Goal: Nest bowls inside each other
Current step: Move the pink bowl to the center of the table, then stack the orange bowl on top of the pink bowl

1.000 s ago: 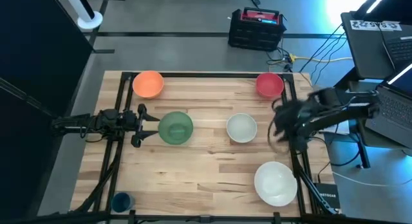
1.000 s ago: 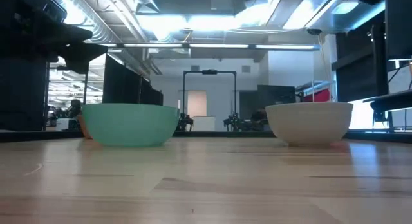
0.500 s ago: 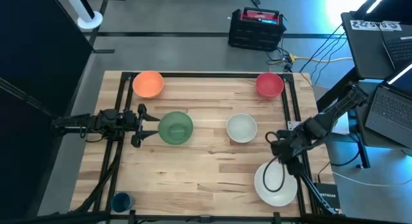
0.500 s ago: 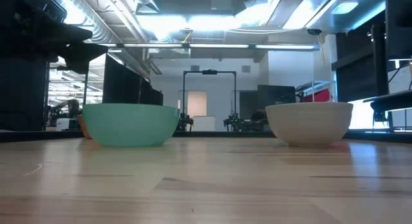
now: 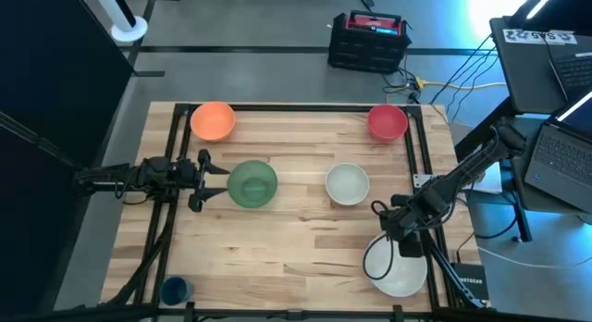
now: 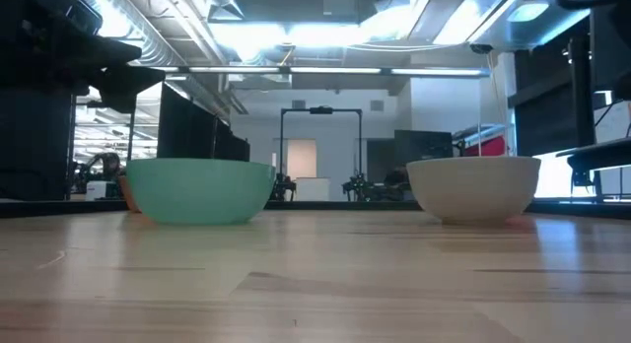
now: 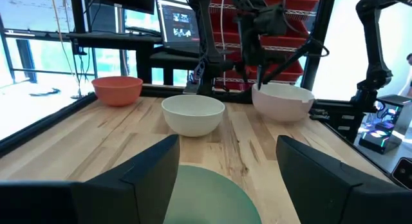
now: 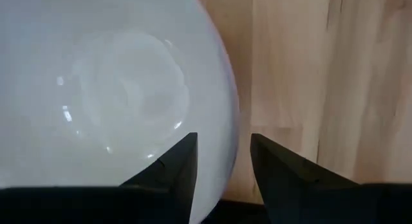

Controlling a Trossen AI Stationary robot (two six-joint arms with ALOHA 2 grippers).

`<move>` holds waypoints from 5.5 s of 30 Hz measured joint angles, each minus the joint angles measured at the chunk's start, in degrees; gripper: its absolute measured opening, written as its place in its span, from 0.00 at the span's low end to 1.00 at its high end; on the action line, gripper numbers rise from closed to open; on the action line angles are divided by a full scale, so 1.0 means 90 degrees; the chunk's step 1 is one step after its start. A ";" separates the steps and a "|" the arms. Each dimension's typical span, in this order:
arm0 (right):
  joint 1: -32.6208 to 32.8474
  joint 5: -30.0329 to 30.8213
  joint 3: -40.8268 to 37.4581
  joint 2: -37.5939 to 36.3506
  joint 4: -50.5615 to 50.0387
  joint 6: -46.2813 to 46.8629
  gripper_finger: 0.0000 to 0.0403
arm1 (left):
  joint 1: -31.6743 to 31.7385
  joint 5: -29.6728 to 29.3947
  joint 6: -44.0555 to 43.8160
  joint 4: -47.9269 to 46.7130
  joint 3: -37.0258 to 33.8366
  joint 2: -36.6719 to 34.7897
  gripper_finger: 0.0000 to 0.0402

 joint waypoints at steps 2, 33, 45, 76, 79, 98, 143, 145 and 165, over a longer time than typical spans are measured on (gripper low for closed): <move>0.0000 0.0002 -0.0063 0.0104 0.0148 0.0005 0.32 | 0.0000 0.0000 0.0000 0.0001 0.0000 0.0001 0.61; -0.2206 -0.0075 0.2030 0.1144 -0.0230 -0.1401 0.00 | 0.0001 0.0000 0.0000 0.0002 0.0001 -0.0001 0.61; -0.4105 0.0265 0.6244 0.4131 -0.1756 -0.3888 0.00 | 0.0000 0.0000 0.0000 0.0002 0.0001 0.0000 0.61; -0.5588 0.0007 0.8553 0.7331 -0.2187 -0.5459 0.00 | -0.0001 0.0000 0.0000 0.0005 -0.0001 0.0001 0.61; -0.5645 -0.0035 0.8512 0.7439 -0.2139 -0.5527 0.00 | -0.0001 0.0000 0.0000 0.0005 -0.0001 0.0000 0.61; -0.5926 -0.0235 0.8326 0.7544 -0.2031 -0.5788 0.12 | 0.0001 0.0000 0.0000 0.0009 -0.0001 0.0001 0.61; -0.5615 -0.0419 1.0013 0.5428 -0.2517 -0.5854 0.39 | 0.0041 0.0002 -0.0388 0.0634 0.0008 -0.0001 0.61; -0.5540 -0.0401 1.0013 0.5273 -0.2517 -0.5846 0.39 | 0.0117 0.0002 -0.0364 0.0966 0.0032 0.0001 0.61; -0.5371 -0.0400 1.0011 0.4852 -0.2767 -0.5594 0.39 | 0.0274 -0.0037 -0.2176 0.1287 0.1341 0.0363 0.61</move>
